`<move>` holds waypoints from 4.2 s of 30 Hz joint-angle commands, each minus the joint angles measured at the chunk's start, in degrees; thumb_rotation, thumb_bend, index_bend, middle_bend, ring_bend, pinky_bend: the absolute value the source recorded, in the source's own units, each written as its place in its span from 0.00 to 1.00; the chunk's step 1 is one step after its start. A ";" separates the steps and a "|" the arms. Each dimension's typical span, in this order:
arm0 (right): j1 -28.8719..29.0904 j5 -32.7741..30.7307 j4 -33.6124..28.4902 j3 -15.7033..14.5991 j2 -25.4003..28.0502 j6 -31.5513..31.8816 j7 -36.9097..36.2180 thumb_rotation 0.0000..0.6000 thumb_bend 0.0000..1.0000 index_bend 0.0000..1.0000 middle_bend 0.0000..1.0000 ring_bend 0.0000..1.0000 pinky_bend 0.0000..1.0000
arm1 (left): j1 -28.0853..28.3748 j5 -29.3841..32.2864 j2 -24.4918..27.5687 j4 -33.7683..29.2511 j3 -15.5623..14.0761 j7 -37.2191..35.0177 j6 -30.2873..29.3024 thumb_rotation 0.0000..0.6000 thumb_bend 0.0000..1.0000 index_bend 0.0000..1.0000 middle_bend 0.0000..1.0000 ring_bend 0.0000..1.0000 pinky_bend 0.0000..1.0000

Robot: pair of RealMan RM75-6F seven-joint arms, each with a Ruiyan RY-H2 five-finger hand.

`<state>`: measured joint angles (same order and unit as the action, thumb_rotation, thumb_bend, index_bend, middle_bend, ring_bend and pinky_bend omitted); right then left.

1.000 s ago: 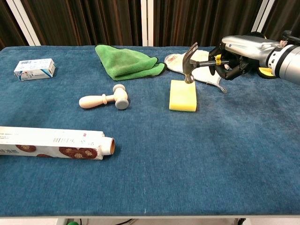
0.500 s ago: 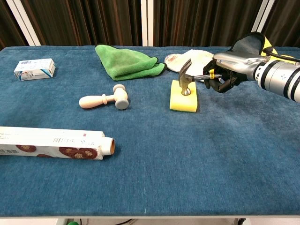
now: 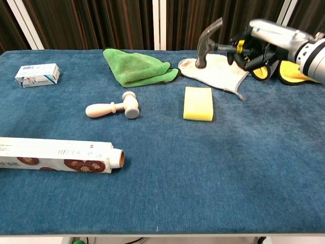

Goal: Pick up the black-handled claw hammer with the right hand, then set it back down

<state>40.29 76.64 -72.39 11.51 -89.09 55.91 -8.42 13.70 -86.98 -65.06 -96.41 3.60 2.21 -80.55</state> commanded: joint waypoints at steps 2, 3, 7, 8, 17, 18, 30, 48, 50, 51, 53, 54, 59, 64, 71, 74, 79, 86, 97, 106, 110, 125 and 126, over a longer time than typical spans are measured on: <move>1.77 -2.46 4.96 -1.87 -3.55 -5.94 4.18 1.00 1.00 1.00 0.83 0.90 0.93 | 0.02 0.04 -0.05 0.03 -0.02 0.08 0.10 1.00 0.04 0.21 0.14 0.08 0.08; 2.22 -3.21 6.07 -2.29 -4.28 -7.51 5.59 1.00 1.00 1.00 0.83 0.90 0.93 | 0.01 0.07 -0.03 0.04 -0.04 0.06 0.13 1.00 0.04 0.21 0.14 0.08 0.08; 3.12 -4.66 7.64 -2.58 -5.52 -9.34 9.50 1.00 1.00 1.00 0.83 0.90 0.93 | -0.03 0.18 -0.01 0.16 -0.06 0.02 0.22 1.00 0.04 0.21 0.14 0.08 0.08; 2.84 -4.04 7.01 -2.01 -5.53 -7.64 8.66 1.00 1.00 1.00 0.83 0.90 0.93 | -0.06 0.19 -0.02 0.21 -0.06 -0.03 0.17 1.00 0.04 0.21 0.14 0.08 0.08; -0.93 5.81 -1.87 2.09 -0.27 9.47 -8.68 1.00 1.00 1.00 0.83 0.90 0.93 | -0.12 -0.25 0.31 -0.25 0.08 0.27 -0.32 1.00 0.04 0.21 0.14 0.08 0.08; -1.27 6.47 -2.31 2.25 0.02 10.75 -9.93 1.00 1.00 1.00 0.83 0.90 0.93 | -0.11 -0.28 0.32 -0.33 0.09 0.37 -0.33 1.00 0.04 0.21 0.14 0.08 0.08; 0.36 0.61 -0.13 -0.74 -0.13 -0.36 -2.46 1.00 1.00 1.00 0.83 0.91 0.94 | 0.05 -0.20 -0.19 -0.11 -0.04 0.43 0.18 1.00 0.04 0.21 0.14 0.08 0.08; 0.28 -2.32 -3.93 2.42 0.36 2.17 1.04 1.00 1.00 1.00 0.84 0.91 0.94 | -0.12 0.18 0.08 0.14 -0.08 0.09 0.28 1.00 0.04 0.21 0.14 0.08 0.08; -0.70 0.17 -5.25 3.06 1.81 5.35 -2.77 1.00 1.00 1.00 0.84 0.91 0.94 | -0.09 -0.03 0.12 -0.05 -0.05 0.16 0.16 1.00 0.04 0.21 0.14 0.08 0.08; -0.99 0.82 -5.71 3.16 2.46 6.10 -3.85 1.00 1.00 1.00 0.84 0.91 0.94 | -0.07 -0.10 0.11 -0.12 -0.07 0.23 0.17 1.00 0.04 0.21 0.14 0.08 0.08; -1.45 1.59 -6.48 3.13 3.81 6.76 -5.03 1.00 1.00 1.00 0.84 0.91 0.94 | -0.01 -0.20 0.07 -0.25 -0.14 0.44 0.28 1.00 0.04 0.21 0.14 0.08 0.08; -1.60 1.66 -6.65 3.06 4.25 6.79 -5.20 1.00 1.00 1.00 0.84 0.91 0.94 | 0.01 -0.23 0.05 -0.30 -0.16 0.51 0.32 1.00 0.04 0.21 0.14 0.08 0.08; -2.27 1.03 -6.44 1.91 5.57 5.43 -5.19 1.00 1.00 1.00 0.84 0.91 0.94 | -0.01 -0.28 0.04 -0.57 -0.12 0.78 0.19 1.00 0.04 0.21 0.14 0.08 0.08; -2.73 0.43 -5.19 0.78 6.04 3.86 -5.42 1.00 1.00 1.00 0.84 0.91 0.94 | 0.16 -0.50 0.20 -1.00 -0.07 1.19 0.29 1.00 0.04 0.21 0.14 0.08 0.08; -1.70 -0.88 -0.80 -2.46 6.30 -2.42 0.73 1.00 1.00 1.00 0.84 0.90 0.94 | 0.66 -0.38 -0.16 -1.47 -0.10 1.77 1.17 1.00 0.04 0.21 0.14 0.08 0.08; -1.27 -1.86 2.26 -3.36 4.51 -4.00 4.45 1.00 1.00 1.00 0.83 0.89 0.93 | 0.85 -0.25 -0.47 -1.47 -0.16 1.83 1.60 1.00 0.04 0.21 0.14 0.08 0.08; -0.78 -2.48 6.98 -3.67 1.21 -6.44 2.28 1.00 1.00 1.00 0.81 0.87 0.90 | 0.95 0.06 -0.62 -1.49 -0.18 2.11 1.90 1.00 0.04 0.21 0.14 0.08 0.08; 0.00 -0.07 12.20 -4.68 -2.29 -7.32 -0.55 1.00 1.00 0.97 0.77 0.83 0.84 | 0.82 0.33 -0.41 -1.62 -0.20 2.14 1.81 1.00 0.04 0.21 0.14 0.08 0.08; -0.75 -0.85 14.04 -4.19 -4.28 -6.80 -0.58 1.00 0.37 0.50 0.42 0.40 0.41 | 0.32 0.33 -0.60 -0.84 -0.50 1.26 1.30 1.00 0.04 0.21 0.14 0.08 0.08; -3.07 -3.12 10.18 -2.58 -1.33 -4.71 -0.65 1.00 0.00 0.14 0.14 0.05 0.11 | 0.41 0.29 -0.81 -0.15 -0.40 0.69 1.35 1.00 0.04 0.21 0.14 0.08 0.08; -4.53 -2.61 6.56 -1.98 1.73 -2.05 -1.62 1.00 0.00 0.11 0.12 0.03 0.10 | 0.45 0.60 -0.68 0.09 -0.13 0.77 1.30 1.00 0.04 0.21 0.14 0.08 0.08; -21.23 1.08 -13.84 -2.79 21.30 22.89 0.34 1.00 0.04 0.17 0.22 0.11 0.19 | -2.16 6.75 0.40 2.55 2.24 2.35 -1.58 1.00 0.04 0.21 0.14 0.08 0.08; -22.42 1.22 -14.70 -3.18 22.25 24.04 0.17 1.00 0.04 0.17 0.22 0.11 0.19 | -2.30 6.94 0.46 2.60 2.24 2.26 -1.60 1.00 0.04 0.21 0.14 0.08 0.08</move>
<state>21.34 77.10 -83.89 9.35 -69.84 76.53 -8.77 11.51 -80.15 -64.67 -93.89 5.82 4.55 -82.09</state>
